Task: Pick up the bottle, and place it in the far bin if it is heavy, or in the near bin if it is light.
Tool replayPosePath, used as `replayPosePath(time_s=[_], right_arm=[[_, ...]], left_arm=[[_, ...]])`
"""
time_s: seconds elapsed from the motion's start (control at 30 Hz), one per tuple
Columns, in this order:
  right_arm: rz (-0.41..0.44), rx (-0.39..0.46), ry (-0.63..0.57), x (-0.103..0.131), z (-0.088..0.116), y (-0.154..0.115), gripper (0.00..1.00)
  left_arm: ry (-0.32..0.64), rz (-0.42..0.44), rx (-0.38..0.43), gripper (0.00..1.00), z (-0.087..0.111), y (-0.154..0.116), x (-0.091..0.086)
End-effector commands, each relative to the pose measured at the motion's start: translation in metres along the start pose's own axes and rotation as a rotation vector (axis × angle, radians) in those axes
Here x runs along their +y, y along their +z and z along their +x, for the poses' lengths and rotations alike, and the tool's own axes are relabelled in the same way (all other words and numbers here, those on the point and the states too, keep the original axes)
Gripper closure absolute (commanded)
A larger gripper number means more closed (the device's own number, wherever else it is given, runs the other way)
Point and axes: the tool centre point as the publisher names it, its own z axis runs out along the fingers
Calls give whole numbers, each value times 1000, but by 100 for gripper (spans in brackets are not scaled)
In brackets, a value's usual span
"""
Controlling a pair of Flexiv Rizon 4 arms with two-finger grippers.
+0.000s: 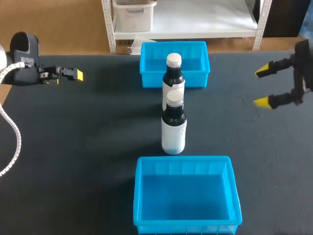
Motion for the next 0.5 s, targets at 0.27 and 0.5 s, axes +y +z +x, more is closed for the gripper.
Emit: replayPosePath(time_s=[0.27, 0.5], right_arm=[[-54, -34, -34, 27, -28, 44, 0], [-144, -69, -50, 37, -41, 70, 0]], left_arm=[[0, 0, 0, 0, 0, 0, 0], [0, 0, 0, 0, 0, 0, 0]])
